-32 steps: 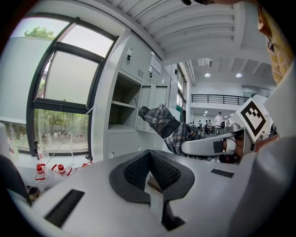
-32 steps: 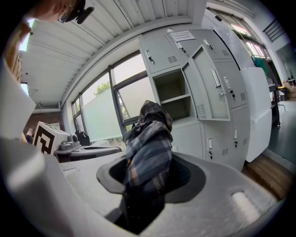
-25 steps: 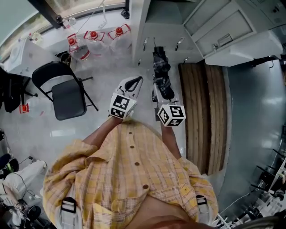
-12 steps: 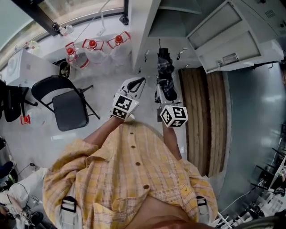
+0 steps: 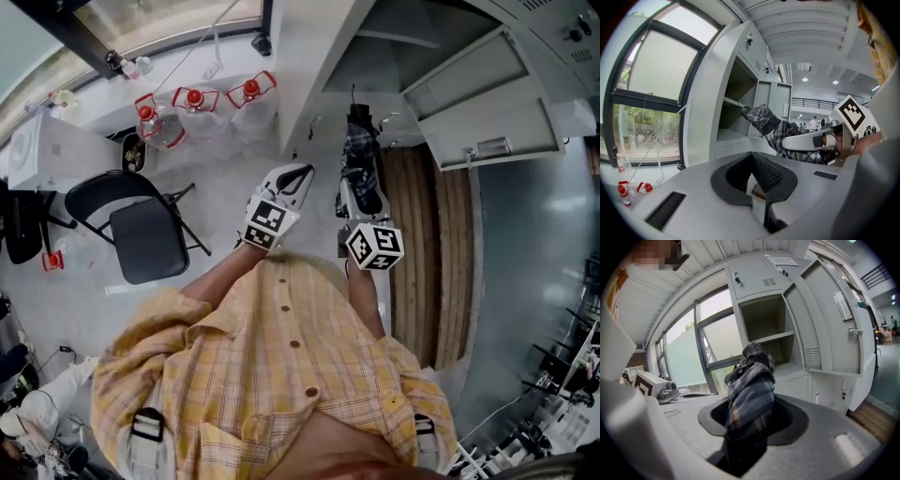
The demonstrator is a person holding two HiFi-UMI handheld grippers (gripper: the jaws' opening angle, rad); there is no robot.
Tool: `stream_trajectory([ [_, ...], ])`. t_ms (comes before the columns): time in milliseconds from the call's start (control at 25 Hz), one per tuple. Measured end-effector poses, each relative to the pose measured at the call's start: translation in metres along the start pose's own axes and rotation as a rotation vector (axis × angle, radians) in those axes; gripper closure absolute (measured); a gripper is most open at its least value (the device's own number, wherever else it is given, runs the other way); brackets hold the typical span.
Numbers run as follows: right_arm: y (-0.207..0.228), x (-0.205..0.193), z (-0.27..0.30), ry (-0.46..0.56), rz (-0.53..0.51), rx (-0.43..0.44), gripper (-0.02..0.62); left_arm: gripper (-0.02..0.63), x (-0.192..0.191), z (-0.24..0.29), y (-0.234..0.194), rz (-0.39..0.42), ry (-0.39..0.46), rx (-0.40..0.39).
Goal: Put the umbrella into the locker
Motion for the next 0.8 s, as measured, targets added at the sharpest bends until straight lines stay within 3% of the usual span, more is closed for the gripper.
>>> stream_trajectory([
  [360,0.006,0.004,0.013,-0.006,-0.002,-0.011,0.419,0.601,-0.006,0.007,-0.010,-0.026,-0.005,0.002],
  [520,0.017,0.009,0.020,-0.002,-0.003,0.004,0.419,0.601,0.000,0.020,-0.009,0.005,-0.005,0.001],
  [800,0.049,0.026,0.048,0.008,-0.002,0.053,0.419,0.601,0.014,0.048,-0.019,0.017,-0.008,0.069],
])
Point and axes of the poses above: the fingertips, and each gripper's own axes: z forward along the fingers, y to its right, x out of its top, the point moved 10 cm from there along -z, backward along the fingers
